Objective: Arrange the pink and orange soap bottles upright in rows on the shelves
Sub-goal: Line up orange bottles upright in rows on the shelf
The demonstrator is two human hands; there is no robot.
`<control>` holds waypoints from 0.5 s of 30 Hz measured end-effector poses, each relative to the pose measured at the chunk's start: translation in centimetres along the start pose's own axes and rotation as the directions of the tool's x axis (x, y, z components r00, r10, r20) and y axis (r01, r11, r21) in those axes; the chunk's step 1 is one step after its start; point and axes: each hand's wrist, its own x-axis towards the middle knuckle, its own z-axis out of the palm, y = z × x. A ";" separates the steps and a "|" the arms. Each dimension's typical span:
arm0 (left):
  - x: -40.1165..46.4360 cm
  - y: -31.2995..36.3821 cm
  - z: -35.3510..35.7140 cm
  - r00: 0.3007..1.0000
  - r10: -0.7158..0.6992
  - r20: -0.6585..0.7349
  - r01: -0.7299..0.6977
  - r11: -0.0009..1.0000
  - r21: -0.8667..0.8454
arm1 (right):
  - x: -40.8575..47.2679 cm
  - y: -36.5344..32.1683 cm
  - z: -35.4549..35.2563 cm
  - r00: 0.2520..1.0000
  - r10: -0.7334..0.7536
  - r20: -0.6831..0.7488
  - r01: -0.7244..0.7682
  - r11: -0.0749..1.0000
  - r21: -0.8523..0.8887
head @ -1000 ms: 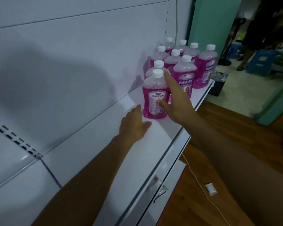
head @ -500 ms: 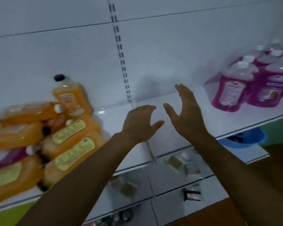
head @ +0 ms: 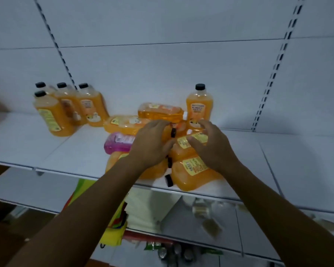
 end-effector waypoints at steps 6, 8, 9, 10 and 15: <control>0.9 -9.1 -1.2 0.986 -0.169 -0.014 0.170 0.984 0.051 | 3.6 -3.3 6.3 0.988 0.069 0.138 -0.057 0.994 -0.090; 1.4 -11.8 -1.2 0.977 -0.210 0.025 0.209 0.977 0.037 | 4.7 -3.9 8.0 0.977 0.118 0.176 -0.095 0.987 -0.130; 1.7 -13.0 -1.2 0.977 -0.206 0.056 0.206 0.978 0.016 | 5.1 -4.1 8.7 0.972 0.150 0.183 -0.121 0.980 -0.161; 2.1 -14.0 -1.1 0.978 -0.188 0.092 0.190 0.982 -0.019 | 5.5 -4.1 9.2 0.969 0.171 0.178 -0.136 0.972 -0.190; 3.2 -16.1 -0.9 0.987 -0.019 0.157 0.049 0.980 -0.192 | 5.7 -5.1 10.0 0.981 0.168 0.102 -0.143 0.966 -0.216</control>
